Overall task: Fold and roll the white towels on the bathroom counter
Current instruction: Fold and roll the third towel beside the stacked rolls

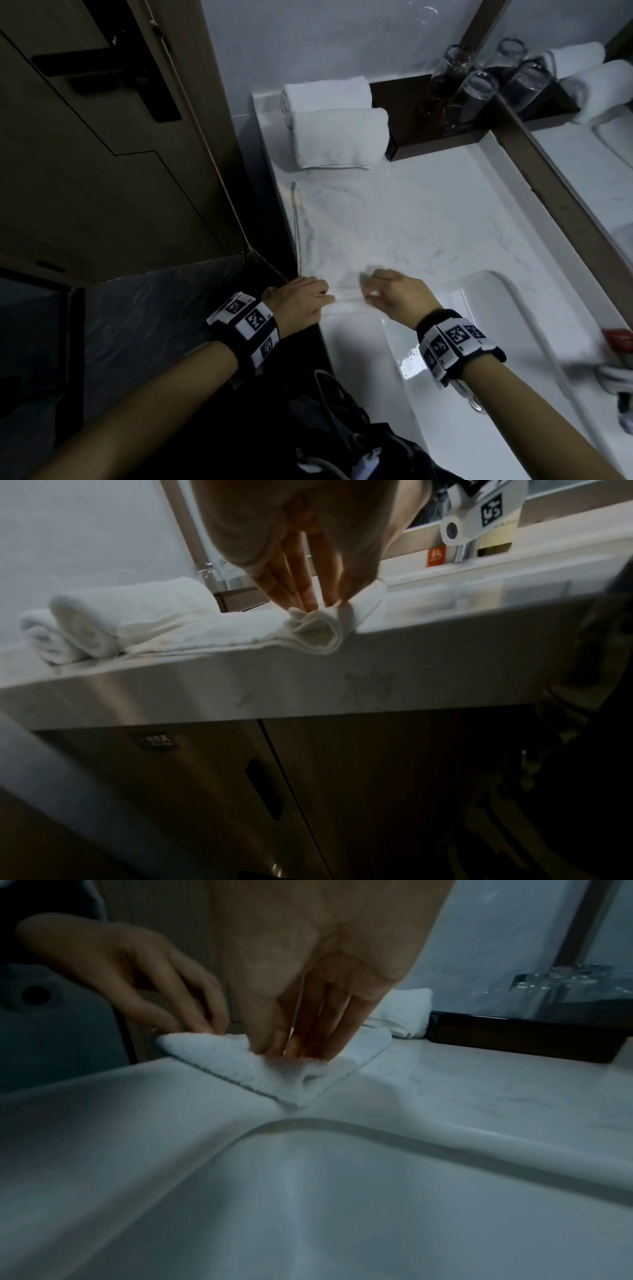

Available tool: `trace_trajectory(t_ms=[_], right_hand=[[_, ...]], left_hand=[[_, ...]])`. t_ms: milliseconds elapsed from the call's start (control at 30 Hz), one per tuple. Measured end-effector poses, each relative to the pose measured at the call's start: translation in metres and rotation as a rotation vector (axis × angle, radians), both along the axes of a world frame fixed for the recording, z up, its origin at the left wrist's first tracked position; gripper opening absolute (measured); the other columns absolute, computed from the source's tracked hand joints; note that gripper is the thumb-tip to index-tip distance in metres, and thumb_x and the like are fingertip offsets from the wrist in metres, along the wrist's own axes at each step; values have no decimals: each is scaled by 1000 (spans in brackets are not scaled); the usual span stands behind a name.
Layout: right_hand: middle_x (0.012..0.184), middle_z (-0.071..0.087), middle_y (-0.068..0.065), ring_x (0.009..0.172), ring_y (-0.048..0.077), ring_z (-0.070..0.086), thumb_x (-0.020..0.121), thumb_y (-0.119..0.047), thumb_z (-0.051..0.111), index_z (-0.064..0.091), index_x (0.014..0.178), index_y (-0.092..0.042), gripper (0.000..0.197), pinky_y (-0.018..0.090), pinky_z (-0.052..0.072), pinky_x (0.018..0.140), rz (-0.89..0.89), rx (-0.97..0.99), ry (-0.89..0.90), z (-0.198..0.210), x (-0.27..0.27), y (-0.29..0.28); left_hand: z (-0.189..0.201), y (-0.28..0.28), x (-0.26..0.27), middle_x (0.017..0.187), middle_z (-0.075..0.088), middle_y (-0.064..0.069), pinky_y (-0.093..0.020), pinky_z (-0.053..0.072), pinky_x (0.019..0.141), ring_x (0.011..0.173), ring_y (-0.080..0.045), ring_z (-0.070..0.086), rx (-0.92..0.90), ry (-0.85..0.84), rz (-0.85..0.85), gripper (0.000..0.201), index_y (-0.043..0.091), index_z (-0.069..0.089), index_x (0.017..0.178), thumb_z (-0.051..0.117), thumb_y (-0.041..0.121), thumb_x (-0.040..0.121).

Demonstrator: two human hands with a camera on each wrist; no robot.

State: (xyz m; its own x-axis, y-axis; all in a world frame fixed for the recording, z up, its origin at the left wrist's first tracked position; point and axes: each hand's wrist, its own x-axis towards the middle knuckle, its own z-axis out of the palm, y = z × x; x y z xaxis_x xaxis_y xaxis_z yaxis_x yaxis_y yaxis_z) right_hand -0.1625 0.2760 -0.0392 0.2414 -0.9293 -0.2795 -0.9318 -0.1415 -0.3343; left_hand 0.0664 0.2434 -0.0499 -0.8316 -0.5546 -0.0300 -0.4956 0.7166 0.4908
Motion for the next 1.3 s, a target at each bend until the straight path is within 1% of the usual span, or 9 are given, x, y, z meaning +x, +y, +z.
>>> trace_trajectory(t_ms=[133,200,400,567,733,867,1000,1133,1300], right_hand=[[103,58,-13,91,8,51,61,-33,79,60,98,-25,43,29,46,71,-53,116,-18,-1,-1,2],[106,60,-11,97,12,56,69,-25,76,62,100,-25,34,28,46,73,-39,94,24,-2,-2,0],[109,67,-12,95,15,61,86,-37,62,66,109,-33,24,24,43,78,-163,115,-113,2,-18,2],[89,68,7,81,25,61,84,-25,66,62,96,-17,15,31,49,77,-562,179,-474,-6,-11,-1],[91,64,8,81,22,60,75,-31,76,57,94,-10,34,25,47,67,-824,180,-530,-12,-5,-16],[94,60,7,83,24,57,74,-30,76,53,97,-9,38,37,49,77,-748,37,-305,-12,7,-26],[100,57,13,88,30,52,82,-21,68,55,98,-2,28,34,37,73,-522,-167,-131,-15,12,-17],[89,60,11,84,30,55,89,-14,56,52,97,-6,12,35,44,66,-518,-136,-150,-12,16,-13],[85,68,6,79,25,59,86,-39,62,65,95,-13,28,31,44,64,-363,-146,-149,-2,19,-6]], left_hand=[[-3,-3,2,122,52,-15,-38,44,95,113,-24,51,139,-111,5,39,4,52,123,57,12,85],[-3,-6,4,127,49,-12,-40,41,97,117,-22,48,225,-129,72,34,2,51,122,52,12,89],[-1,-11,10,113,54,-16,-36,38,95,102,-27,53,312,36,254,21,-5,64,94,58,14,88],[-2,-25,-3,108,53,-5,-37,23,95,108,-21,41,248,-171,499,21,13,59,95,49,31,91],[-6,-36,0,90,50,-4,-42,35,92,94,-24,46,334,-47,634,20,15,48,84,63,27,82],[-1,-37,-7,98,54,-13,-42,39,89,95,-25,48,289,120,486,10,4,60,91,61,6,81],[-2,-36,-4,103,63,-22,-45,39,85,95,-17,44,185,106,175,23,-5,65,99,52,-6,80],[0,-33,-2,94,65,-22,-39,44,84,91,-29,61,82,90,199,22,-4,67,99,56,-2,81],[-1,-20,0,80,66,-13,-28,56,65,75,-24,66,-97,76,229,33,2,68,93,76,9,62]])
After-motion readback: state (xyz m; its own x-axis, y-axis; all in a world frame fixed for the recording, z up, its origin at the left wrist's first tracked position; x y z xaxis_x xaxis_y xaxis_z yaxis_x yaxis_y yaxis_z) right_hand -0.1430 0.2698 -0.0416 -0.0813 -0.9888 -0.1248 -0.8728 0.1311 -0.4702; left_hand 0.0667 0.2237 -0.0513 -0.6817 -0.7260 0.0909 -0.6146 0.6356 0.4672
